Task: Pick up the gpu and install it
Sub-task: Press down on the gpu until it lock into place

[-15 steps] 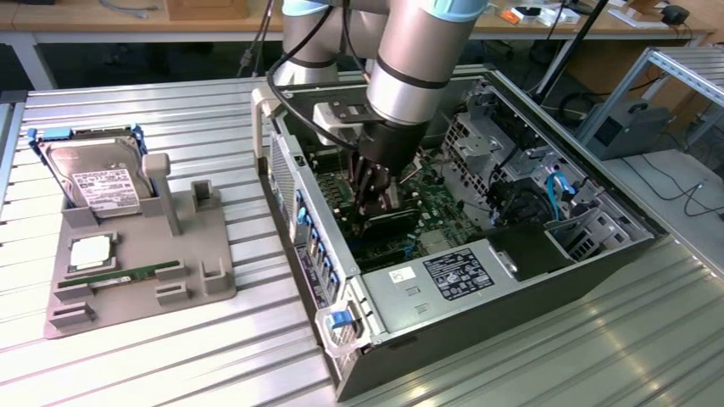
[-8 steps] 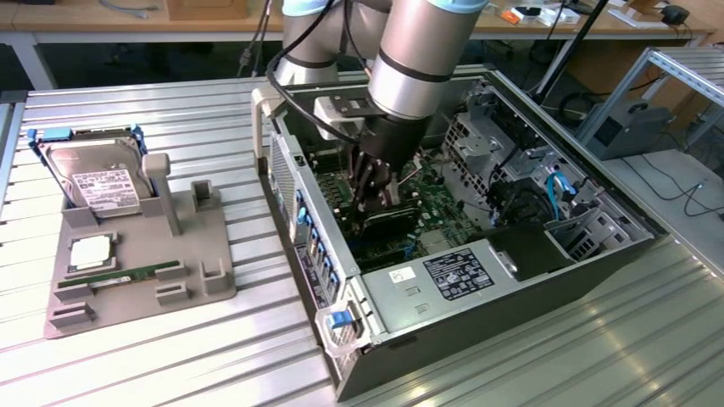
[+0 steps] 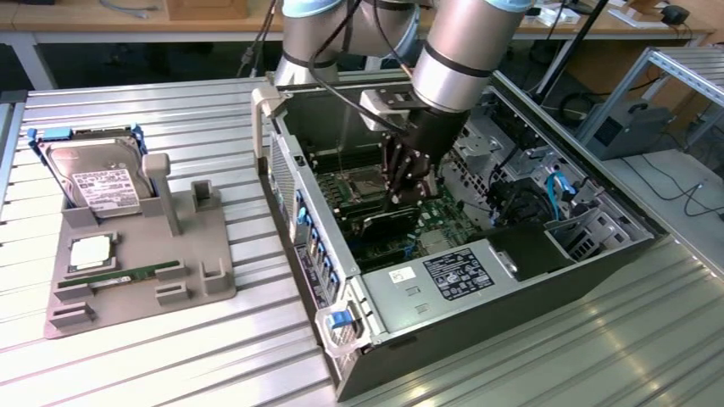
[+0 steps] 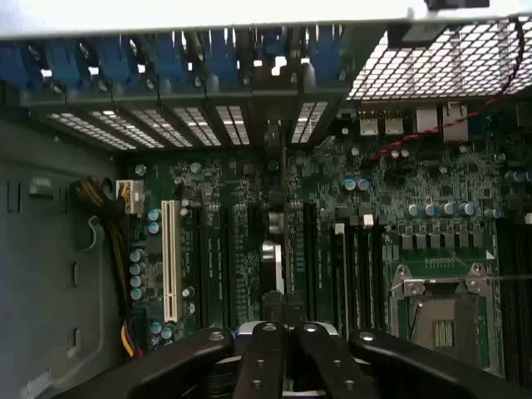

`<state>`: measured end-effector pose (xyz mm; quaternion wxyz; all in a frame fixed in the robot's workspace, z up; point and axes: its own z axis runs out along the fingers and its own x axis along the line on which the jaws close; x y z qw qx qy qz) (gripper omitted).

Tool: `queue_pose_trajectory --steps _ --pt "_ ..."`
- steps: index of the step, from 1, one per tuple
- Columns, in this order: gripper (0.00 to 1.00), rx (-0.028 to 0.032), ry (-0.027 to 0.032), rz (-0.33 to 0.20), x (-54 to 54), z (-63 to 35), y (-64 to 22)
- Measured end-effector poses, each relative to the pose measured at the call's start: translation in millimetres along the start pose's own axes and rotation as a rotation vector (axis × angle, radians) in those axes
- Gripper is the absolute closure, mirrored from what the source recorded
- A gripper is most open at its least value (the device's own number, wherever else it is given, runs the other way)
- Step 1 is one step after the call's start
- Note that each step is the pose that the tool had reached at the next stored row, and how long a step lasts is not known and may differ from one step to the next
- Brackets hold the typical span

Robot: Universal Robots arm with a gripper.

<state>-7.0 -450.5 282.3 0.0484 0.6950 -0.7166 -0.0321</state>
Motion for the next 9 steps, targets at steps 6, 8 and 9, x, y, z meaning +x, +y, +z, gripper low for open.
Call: queue_pose_trajectory --steps 6,8,9 --pt "0.89 -0.0141 -0.0015 -0.001 -0.1 -5.8 -52.6" --pt "0.89 -0.0154 -0.0024 -0.001 -0.3 -8.2 -65.5" --pt "0.89 -0.0155 -0.003 -0.001 -0.3 -9.2 -66.9"
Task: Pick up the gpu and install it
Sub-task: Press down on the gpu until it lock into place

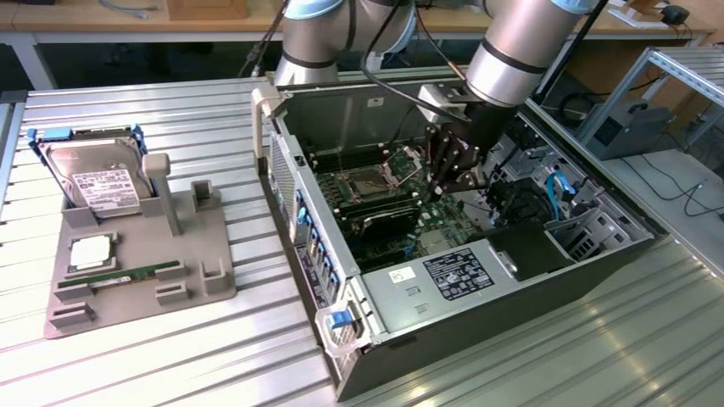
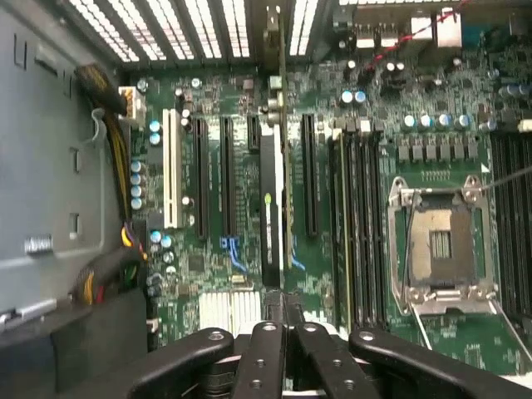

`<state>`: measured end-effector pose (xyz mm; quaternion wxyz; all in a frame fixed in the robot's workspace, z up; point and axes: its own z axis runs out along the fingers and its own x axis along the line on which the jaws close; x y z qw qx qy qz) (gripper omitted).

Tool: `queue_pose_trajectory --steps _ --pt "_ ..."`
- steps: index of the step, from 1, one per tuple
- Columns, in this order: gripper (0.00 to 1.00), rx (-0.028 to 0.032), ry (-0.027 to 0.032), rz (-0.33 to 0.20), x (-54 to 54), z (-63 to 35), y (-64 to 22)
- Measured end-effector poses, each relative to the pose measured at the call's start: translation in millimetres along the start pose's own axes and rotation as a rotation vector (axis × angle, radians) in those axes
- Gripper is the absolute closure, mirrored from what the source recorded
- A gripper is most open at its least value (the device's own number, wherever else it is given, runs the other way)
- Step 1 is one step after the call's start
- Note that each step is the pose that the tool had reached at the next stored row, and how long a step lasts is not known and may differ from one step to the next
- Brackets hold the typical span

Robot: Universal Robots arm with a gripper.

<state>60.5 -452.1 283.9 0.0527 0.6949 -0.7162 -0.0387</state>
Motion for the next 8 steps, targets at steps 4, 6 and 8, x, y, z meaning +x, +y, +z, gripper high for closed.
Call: queue_pose_trajectory --steps 4,6,8 --pt "0.89 0.0 -0.0021 0.0 0.0 -2.6 -0.7" --pt "0.89 0.0 -0.0022 0.0 0.0 -2.6 -0.7" --pt "0.89 0.0 -0.0021 0.0 0.0 -2.6 -0.7"
